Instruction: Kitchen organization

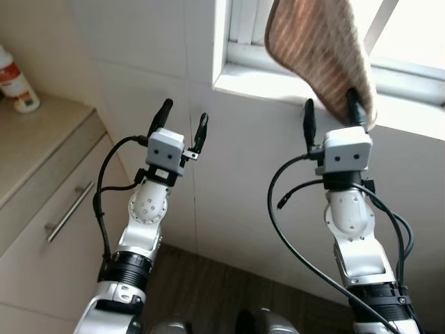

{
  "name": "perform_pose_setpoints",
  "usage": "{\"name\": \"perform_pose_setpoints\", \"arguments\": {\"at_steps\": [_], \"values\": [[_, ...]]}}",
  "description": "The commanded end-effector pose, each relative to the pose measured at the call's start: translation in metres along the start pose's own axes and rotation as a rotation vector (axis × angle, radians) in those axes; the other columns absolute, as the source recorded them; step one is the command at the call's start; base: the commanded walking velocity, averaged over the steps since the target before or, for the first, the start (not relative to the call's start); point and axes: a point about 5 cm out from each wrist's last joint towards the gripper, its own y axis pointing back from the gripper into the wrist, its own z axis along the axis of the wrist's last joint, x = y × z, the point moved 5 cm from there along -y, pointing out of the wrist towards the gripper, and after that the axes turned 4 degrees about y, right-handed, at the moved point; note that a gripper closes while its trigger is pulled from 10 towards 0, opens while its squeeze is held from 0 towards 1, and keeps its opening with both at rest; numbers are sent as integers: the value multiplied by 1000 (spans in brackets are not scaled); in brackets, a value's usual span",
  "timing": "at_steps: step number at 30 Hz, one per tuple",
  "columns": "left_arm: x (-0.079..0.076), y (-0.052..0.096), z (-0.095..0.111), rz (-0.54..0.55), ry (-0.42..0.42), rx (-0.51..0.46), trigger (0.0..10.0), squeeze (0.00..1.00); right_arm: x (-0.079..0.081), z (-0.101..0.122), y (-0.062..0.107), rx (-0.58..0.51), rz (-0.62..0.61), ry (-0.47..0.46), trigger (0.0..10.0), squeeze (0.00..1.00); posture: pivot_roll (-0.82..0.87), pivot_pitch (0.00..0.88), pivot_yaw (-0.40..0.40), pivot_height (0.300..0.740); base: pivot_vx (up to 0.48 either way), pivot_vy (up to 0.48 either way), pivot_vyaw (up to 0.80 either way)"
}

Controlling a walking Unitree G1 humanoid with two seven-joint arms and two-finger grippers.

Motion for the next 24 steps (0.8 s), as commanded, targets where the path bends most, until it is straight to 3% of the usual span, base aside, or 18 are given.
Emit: {"name": "perform_pose_setpoints", "arguments": {"at_steps": [1, 15, 21, 24], "values": [[-1, -1, 2, -13, -5, -6, 10000, 0, -3, -5, 3, 24, -10, 12, 10000, 0, 70, 0, -38, 740, -480, 0, 0], [-1, -1, 3, -17, -5, -11, 10000, 0, -5, -6, 4, 24, -20, 21, 10000, 0, 69, 0, -36, 740, -416, 0, 0], [-1, 0, 1, -14, -21, 1, 10000, 0, -14, -25, 7, 125, -62, 21, 10000, 0, 69, 0, -37, 740, 0, 0, -348], [-3, 0, -4, -29, -20, 27, 10000, 0, -28, -52, 16, 266, -128, -11, 10000, 0, 68, 0, -38, 740, 0, 0, -800]]}}
